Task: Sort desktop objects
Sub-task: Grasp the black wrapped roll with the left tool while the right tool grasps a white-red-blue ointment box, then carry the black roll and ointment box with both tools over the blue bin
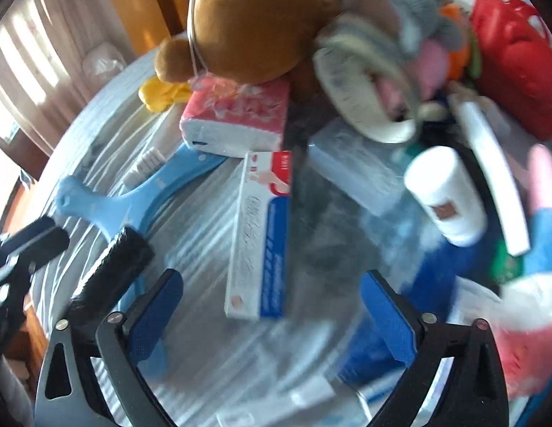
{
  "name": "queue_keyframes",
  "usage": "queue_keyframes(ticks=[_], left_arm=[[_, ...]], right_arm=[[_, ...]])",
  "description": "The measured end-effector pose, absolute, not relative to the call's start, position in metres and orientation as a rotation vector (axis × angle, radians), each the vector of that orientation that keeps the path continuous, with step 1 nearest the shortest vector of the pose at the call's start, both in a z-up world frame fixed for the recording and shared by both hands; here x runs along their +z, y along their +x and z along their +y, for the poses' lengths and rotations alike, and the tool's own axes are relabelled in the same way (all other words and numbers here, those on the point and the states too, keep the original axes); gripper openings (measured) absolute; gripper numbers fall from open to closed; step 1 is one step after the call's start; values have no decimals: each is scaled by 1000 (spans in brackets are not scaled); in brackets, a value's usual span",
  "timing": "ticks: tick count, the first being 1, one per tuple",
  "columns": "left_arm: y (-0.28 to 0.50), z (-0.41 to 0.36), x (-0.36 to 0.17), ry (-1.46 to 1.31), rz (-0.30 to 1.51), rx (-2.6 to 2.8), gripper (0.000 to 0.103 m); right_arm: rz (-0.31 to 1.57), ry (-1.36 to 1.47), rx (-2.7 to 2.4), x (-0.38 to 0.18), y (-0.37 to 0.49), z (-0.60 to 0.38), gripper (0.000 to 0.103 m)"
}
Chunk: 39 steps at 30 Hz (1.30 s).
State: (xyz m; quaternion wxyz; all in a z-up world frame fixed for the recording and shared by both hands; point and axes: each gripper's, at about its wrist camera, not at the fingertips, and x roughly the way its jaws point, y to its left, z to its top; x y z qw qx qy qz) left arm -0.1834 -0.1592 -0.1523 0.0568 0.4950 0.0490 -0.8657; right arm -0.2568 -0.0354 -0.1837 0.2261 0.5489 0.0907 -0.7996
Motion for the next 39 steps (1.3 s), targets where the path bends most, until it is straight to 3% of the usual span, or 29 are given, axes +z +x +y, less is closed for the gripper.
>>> queue_keyframes(ticks=[1, 3, 4, 11, 12, 14, 15, 18, 22, 23, 24, 25, 26, 39], left_arm=[[-184, -160, -158, 1527, 170, -2642, 20], [-185, -157, -168, 1575, 174, -2666, 20], [-187, -156, -175, 1629, 160, -2665, 20], [-175, -164, -178, 1663, 88, -2657, 21], [-173, -166, -180, 1687, 83, -2659, 27], [-171, -165, -196, 1773, 50, -2634, 57], [-172, -164, -206, 1819, 13, -2607, 81], [-174, -165, -224, 1829, 32, -2563, 96], [-180, -176, -228, 1879, 179, -2511, 93], [-179, -173, -226, 1884, 173, -2538, 86], [-178, -172, -221, 1880, 187, -2569, 56], [-177, -170, -213, 1864, 206, -2570, 41], [-176, -166, -207, 1833, 155, -2556, 37], [-158, -144, -93, 1411, 59, -2750, 34]], right_arm=[[257, 1527, -2203, -188, -260, -41, 88], [314, 1547, -2210, -197, -263, -49, 63], [352, 1575, -2199, -203, -263, -50, 38], [353, 1610, -2178, -198, -238, -23, 39], [360, 1620, -2164, -198, -233, -20, 39], [387, 1644, -2142, -201, -224, -14, 39], [401, 1652, -2133, -204, -223, -12, 40], [416, 1681, -2136, -215, -222, -9, 55], [368, 1644, -2177, -217, -234, -15, 86], [369, 1631, -2185, -220, -237, -19, 85], [398, 1643, -2184, -223, -238, -22, 76], [414, 1615, -2195, -220, -236, -25, 54], [403, 1608, -2194, -216, -234, -26, 39], [253, 1287, -2404, -103, -186, 40, 39]])
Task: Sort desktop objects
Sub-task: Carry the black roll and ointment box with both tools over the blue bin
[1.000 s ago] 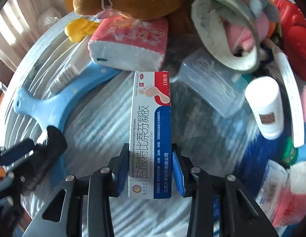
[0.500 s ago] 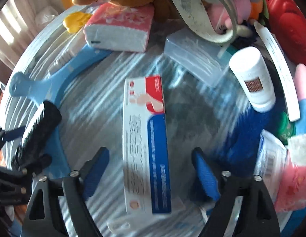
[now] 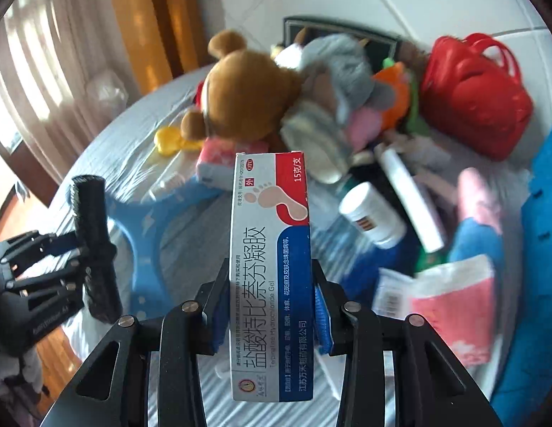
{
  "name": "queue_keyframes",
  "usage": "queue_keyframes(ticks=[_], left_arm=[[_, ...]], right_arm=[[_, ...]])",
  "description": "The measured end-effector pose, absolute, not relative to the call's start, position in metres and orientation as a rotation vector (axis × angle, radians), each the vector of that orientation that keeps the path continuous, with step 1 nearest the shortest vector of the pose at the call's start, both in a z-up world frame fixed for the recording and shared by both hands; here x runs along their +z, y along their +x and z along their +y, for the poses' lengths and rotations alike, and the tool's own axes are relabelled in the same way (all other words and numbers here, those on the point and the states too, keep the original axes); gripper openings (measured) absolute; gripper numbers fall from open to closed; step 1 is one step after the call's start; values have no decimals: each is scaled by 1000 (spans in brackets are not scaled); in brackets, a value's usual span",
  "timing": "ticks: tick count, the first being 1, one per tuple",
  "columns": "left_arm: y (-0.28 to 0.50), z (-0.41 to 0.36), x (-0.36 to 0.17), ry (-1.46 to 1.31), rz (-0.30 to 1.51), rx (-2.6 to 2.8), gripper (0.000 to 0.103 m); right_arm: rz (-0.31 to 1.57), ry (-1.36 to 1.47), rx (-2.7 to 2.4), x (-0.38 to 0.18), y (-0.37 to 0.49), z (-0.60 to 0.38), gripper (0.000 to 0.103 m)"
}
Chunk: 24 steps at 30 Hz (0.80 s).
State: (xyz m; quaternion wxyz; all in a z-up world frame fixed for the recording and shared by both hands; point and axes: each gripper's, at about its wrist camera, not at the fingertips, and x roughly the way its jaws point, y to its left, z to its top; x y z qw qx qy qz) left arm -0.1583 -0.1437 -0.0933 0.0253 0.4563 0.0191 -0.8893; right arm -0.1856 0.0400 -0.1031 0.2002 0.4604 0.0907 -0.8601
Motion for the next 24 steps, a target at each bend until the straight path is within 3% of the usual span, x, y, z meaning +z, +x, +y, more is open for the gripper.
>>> queue_keyframes(ticks=[10, 24], left_arm=[[-152, -104, -39, 1245, 37, -2912, 34], [-140, 32, 37, 1045, -133, -3239, 34]], right_arm=[[182, 1189, -2499, -42, -178, 83, 39], [111, 929, -2777, 61, -122, 182, 39]])
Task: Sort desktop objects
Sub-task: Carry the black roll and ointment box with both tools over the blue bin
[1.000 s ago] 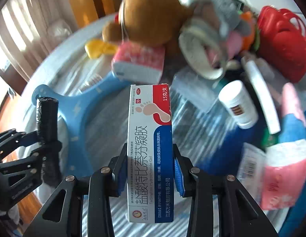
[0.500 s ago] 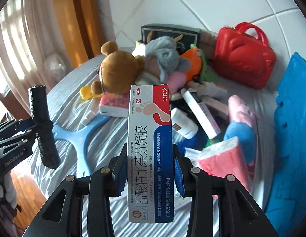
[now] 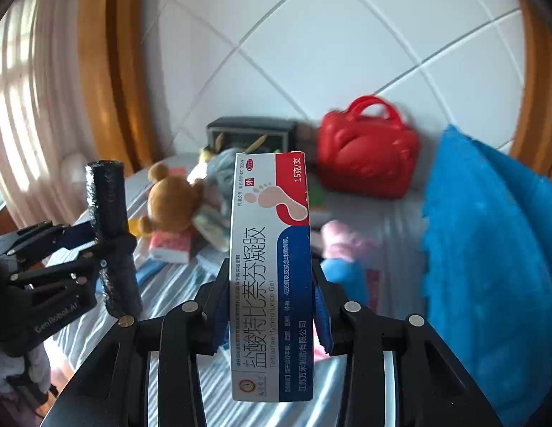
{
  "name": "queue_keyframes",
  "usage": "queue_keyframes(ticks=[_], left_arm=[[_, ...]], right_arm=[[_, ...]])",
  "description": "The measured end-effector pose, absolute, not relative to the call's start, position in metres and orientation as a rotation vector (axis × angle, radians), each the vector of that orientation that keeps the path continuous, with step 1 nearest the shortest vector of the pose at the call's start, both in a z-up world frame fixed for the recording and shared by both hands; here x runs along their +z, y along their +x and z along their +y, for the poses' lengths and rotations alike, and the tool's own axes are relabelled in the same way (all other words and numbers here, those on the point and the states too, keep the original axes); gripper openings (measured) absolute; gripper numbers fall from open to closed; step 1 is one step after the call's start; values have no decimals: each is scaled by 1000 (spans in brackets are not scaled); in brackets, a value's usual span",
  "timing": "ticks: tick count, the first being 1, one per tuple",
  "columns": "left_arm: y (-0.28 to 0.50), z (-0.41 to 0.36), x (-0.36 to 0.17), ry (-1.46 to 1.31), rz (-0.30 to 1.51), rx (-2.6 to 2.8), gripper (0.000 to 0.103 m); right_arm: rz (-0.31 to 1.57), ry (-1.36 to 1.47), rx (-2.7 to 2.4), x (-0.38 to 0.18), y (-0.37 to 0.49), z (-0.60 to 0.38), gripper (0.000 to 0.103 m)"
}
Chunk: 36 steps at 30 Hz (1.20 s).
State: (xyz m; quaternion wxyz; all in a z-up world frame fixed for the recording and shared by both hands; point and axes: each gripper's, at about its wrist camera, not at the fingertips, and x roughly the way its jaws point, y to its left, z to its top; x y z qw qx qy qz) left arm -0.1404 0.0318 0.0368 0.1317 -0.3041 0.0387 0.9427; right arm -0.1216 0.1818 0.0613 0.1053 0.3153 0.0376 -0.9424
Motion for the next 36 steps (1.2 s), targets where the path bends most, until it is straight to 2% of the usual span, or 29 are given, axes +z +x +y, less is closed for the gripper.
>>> queue_keyframes(ticks=[14, 23, 27, 36], left_arm=[[-119, 213, 120, -591, 227, 2547, 34], [-98, 328, 149, -511, 277, 2437, 34], [-102, 378, 146, -558, 320, 2372, 34], [-140, 456, 110, -852, 416, 2257, 34]], right_arm=[[36, 752, -3146, 135, -77, 354, 39], [52, 834, -3315, 141, -60, 465, 39], [40, 949, -3343, 130, -62, 512, 39], [-39, 1216, -3253, 100, -87, 576, 39]])
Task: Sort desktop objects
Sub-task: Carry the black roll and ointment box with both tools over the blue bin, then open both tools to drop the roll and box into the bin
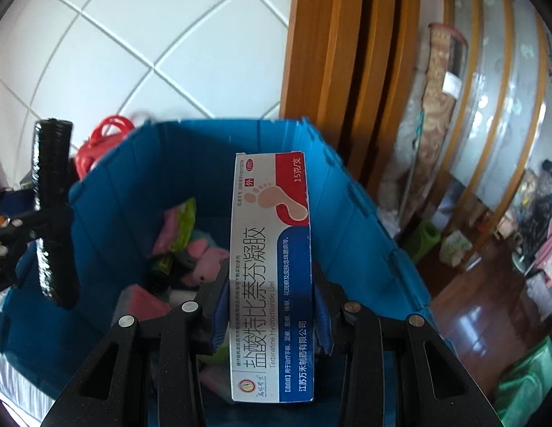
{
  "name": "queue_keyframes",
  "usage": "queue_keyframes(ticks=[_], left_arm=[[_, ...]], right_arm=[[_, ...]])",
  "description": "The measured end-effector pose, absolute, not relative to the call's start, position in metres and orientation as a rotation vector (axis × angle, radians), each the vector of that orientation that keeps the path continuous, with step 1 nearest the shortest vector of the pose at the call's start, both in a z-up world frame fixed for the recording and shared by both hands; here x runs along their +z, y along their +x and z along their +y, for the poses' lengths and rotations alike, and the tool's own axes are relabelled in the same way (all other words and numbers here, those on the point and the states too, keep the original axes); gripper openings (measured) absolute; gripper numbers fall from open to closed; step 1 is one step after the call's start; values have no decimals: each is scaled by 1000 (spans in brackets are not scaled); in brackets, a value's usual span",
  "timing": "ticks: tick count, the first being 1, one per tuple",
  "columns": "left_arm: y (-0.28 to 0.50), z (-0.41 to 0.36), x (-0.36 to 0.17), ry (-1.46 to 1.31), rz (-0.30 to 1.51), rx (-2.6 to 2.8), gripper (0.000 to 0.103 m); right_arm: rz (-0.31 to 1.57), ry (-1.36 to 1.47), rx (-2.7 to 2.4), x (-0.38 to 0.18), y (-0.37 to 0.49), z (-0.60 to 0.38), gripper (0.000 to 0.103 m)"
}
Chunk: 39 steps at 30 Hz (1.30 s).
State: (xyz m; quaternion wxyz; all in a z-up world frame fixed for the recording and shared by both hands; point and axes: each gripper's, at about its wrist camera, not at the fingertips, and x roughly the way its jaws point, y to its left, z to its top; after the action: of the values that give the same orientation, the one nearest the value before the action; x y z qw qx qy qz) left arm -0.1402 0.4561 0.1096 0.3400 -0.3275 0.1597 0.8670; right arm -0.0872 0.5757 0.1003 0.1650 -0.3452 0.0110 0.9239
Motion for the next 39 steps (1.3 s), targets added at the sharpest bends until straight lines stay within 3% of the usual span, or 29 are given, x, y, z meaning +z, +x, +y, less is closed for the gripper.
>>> queue_keyframes(ticks=[20, 26, 30, 31, 36, 39], left_arm=[[-204, 495, 49, -1196, 494, 2206, 35], [-195, 499, 55, -1142, 544, 2200, 37], [-185, 499, 62, -1101, 550, 2201, 66], [-183, 499, 63, -1091, 557, 2205, 69], [-179, 495, 62, -1094, 569, 2206, 70], [-179, 490, 61, -1105, 564, 2213, 70]], right_arm=[[141, -1267, 2562, 63, -135, 616, 39], [149, -1254, 2556, 62, -134, 617, 39], [150, -1228, 2553, 64, -131, 617, 39], [144, -1221, 2554, 65, -131, 617, 39], [139, -1187, 2565, 68, -129, 615, 39], [135, -1145, 2578, 72, -126, 613, 55]])
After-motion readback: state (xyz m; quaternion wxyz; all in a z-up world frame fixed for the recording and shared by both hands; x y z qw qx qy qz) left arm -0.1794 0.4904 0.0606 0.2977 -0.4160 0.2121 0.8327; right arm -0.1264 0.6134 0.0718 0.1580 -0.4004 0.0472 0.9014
